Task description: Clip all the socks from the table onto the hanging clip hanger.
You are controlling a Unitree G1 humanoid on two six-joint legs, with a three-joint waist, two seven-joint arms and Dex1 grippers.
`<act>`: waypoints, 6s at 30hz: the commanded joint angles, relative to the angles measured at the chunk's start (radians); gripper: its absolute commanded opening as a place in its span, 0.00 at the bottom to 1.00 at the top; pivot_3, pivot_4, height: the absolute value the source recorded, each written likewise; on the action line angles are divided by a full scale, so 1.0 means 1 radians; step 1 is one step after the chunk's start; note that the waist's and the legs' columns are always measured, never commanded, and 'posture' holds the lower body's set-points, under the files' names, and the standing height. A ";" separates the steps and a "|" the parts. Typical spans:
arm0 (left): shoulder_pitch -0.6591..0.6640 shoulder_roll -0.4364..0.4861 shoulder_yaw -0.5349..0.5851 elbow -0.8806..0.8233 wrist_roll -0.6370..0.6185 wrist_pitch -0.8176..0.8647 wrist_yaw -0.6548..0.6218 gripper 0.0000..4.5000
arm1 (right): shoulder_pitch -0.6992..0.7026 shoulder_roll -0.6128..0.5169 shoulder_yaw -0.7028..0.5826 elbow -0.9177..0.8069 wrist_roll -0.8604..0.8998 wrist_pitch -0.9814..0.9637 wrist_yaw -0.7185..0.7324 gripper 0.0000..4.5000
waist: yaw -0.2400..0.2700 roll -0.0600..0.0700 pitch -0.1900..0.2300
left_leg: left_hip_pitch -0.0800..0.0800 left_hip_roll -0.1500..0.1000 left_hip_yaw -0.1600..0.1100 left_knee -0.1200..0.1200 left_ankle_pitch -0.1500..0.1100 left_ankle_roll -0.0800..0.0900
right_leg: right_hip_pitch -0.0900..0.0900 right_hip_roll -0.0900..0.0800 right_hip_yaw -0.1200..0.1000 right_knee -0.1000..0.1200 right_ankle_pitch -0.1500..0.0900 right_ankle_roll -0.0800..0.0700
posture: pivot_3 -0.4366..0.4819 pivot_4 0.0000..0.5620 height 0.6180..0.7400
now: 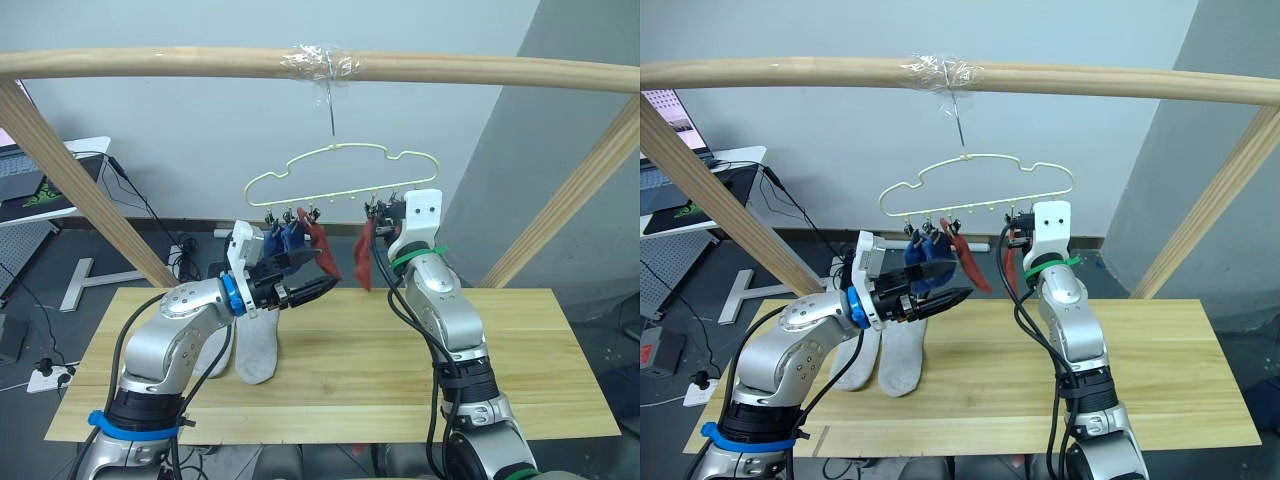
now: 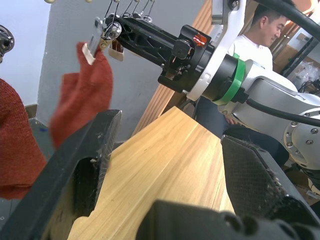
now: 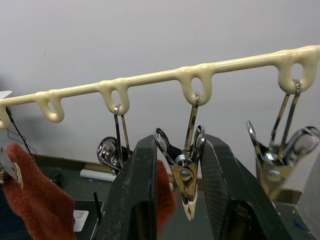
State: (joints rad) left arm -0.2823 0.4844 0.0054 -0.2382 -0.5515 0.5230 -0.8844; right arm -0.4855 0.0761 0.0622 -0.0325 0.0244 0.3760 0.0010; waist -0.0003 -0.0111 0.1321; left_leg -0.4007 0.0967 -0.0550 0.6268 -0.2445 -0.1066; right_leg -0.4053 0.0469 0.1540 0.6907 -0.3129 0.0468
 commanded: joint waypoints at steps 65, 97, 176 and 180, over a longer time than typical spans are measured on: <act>-0.027 -0.046 0.054 -0.040 -0.059 -0.095 0.055 0.82 | -0.056 0.033 -0.017 0.020 0.026 -0.056 -0.005 0.14 | 0.002 0.001 0.005 | 0.000 0.000 0.000 0.000 0.000 0.000 | 0.000 0.000 0.000 0.000 0.000 0.000 | 0.65 0.25 1.00; 0.094 -0.039 -0.080 0.518 0.477 -0.146 0.393 0.99 | 0.015 -0.137 -0.055 -0.282 0.167 0.376 0.126 0.00 | 0.023 0.001 0.005 | 0.000 0.000 0.001 -0.001 0.000 0.000 | -0.001 0.000 0.000 -0.002 0.000 0.000 | 0.62 0.23 1.00; -0.066 -0.330 -0.289 0.260 0.400 -0.538 0.115 0.00 | -0.403 0.111 -0.779 -0.306 0.608 1.238 -0.191 0.00 | 0.007 0.002 0.002 | -0.001 -0.001 0.000 -0.001 0.000 0.000 | 0.000 0.000 0.000 -0.001 0.000 -0.001 | 0.55 0.18 1.00; -0.072 -0.324 -0.291 0.277 0.417 -0.543 0.118 0.00 | -0.405 0.106 -0.786 -0.298 0.628 1.238 -0.209 0.00 | 0.004 0.002 0.002 | -0.001 -0.001 0.000 -0.001 0.000 0.000 | 0.000 0.000 0.000 -0.001 0.000 -0.001 | 0.55 0.18 1.00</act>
State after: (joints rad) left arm -0.3352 0.1598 -0.2755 0.0522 -0.1401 0.0082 -0.7664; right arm -0.8810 0.1321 -0.7107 -0.3194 0.6402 1.6067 -0.1927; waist 0.0042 -0.0087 0.1338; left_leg -0.4016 0.0959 -0.0549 0.6262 -0.2446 -0.1063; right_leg -0.4051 0.0465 0.1536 0.6899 -0.3130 0.0463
